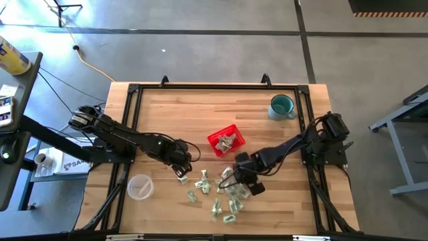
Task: Pick and place items into bin
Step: Put the stevia packet into the red bin
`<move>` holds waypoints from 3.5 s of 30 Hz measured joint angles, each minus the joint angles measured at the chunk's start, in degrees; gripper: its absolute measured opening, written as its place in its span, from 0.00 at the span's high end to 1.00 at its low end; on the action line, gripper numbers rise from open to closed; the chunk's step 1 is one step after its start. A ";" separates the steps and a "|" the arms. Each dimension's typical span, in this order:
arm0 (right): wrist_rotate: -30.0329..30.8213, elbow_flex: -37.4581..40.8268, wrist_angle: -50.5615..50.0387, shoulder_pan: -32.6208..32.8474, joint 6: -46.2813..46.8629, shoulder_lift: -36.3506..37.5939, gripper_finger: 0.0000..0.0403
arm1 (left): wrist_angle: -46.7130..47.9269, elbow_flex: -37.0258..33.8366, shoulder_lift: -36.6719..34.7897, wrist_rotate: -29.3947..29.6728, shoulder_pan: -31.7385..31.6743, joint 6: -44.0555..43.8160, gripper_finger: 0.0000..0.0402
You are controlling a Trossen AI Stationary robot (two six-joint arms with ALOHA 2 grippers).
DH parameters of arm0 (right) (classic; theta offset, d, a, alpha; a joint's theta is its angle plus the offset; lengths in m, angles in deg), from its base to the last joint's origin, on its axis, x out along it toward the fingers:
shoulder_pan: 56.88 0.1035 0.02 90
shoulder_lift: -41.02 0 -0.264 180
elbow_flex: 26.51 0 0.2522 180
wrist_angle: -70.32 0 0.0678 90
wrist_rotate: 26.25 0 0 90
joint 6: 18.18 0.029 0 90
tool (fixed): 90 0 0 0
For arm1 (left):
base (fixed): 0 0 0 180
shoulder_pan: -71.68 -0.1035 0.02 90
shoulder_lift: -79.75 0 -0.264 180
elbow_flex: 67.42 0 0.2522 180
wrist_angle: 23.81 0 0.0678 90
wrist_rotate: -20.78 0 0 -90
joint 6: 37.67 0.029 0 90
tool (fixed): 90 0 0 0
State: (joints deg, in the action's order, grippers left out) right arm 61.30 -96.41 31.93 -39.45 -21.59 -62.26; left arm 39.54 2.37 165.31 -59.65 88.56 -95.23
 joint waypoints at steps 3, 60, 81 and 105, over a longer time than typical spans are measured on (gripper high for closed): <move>-0.42 -0.92 -2.21 -1.02 4.61 -0.09 0.98 | 0.01 0.00 0.00 0.01 0.00 -0.09 0.54; 12.45 -10.46 -19.51 -6.05 12.34 8.00 0.01 | -12.09 0.00 10.15 -6.28 8.14 53.96 0.54; 21.40 -10.51 -25.15 1.84 24.93 11.66 0.05 | -8.27 5.80 13.68 3.07 -0.12 58.72 0.91; 23.85 -10.55 -30.43 9.66 33.64 14.78 0.06 | -16.40 23.26 18.95 -6.67 -19.03 50.68 0.57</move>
State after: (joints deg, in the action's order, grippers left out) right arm 85.14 -106.96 1.51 -29.79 12.05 -47.48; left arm 23.14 25.63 184.26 -66.31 69.53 -44.55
